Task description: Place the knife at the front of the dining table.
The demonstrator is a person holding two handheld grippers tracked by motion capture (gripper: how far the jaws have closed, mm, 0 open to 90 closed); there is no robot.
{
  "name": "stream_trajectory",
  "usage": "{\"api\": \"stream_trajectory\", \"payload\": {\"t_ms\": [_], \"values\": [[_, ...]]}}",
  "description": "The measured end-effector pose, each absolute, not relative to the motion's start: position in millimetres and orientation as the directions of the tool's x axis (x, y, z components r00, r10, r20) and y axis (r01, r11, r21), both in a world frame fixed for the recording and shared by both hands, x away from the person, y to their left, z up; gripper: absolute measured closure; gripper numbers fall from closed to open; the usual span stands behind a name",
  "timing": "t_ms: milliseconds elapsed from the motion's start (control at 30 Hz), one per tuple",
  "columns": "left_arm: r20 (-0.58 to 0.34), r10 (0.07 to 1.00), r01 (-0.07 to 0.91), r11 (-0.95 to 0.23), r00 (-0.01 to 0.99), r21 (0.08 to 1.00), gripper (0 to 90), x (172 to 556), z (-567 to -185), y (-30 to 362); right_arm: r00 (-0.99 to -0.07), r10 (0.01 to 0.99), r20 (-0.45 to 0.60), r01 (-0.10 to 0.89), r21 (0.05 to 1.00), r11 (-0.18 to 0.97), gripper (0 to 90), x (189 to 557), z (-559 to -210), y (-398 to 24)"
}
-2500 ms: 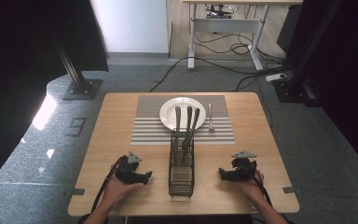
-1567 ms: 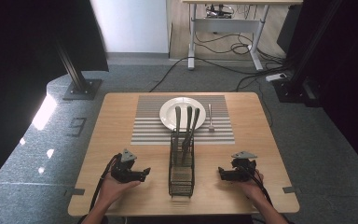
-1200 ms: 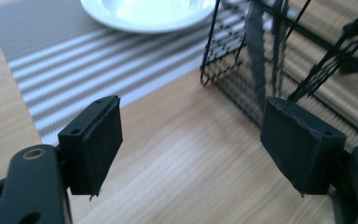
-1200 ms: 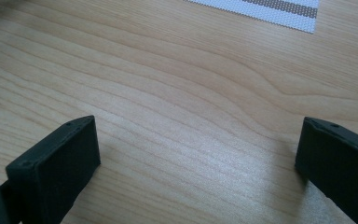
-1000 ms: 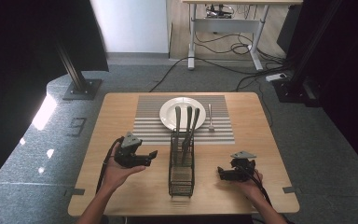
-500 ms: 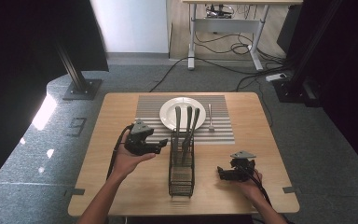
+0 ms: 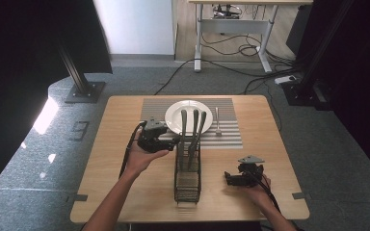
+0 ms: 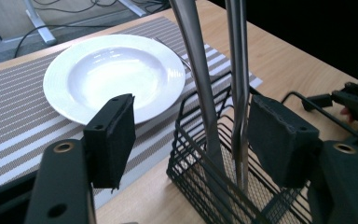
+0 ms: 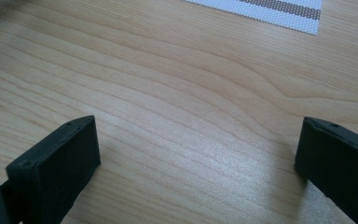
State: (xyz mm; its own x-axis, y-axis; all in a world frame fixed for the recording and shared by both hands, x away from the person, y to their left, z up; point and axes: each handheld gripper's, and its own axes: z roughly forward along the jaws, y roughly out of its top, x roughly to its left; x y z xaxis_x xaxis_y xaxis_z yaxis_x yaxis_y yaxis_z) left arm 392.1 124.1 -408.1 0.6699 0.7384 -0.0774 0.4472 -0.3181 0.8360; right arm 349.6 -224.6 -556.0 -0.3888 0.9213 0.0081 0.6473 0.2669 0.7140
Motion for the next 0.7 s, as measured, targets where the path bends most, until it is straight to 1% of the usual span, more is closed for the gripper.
{"api": "stream_trajectory", "payload": {"t_ms": [333, 567, 700], "values": [[-0.084, 0.736, 0.450, -0.316, 0.672, 0.835, 35.1, 403, -407, 109, -0.391, 0.920, 0.006, 0.645, 0.715, 0.269, 0.1, 350, -556, -224], [-0.076, 0.747, 0.447, -0.309, 0.660, 0.840, 38.6, 411, -406, 99, -0.395, 0.919, 0.004, 0.643, 0.716, 0.273, 0.4, 349, -556, -224], [-0.083, 0.759, 0.455, -0.295, 0.646, 0.840, 42.9, 418, -409, 90, -0.396, 0.918, 0.005, 0.642, 0.717, 0.272, 0.8, 349, -556, -224]]}}
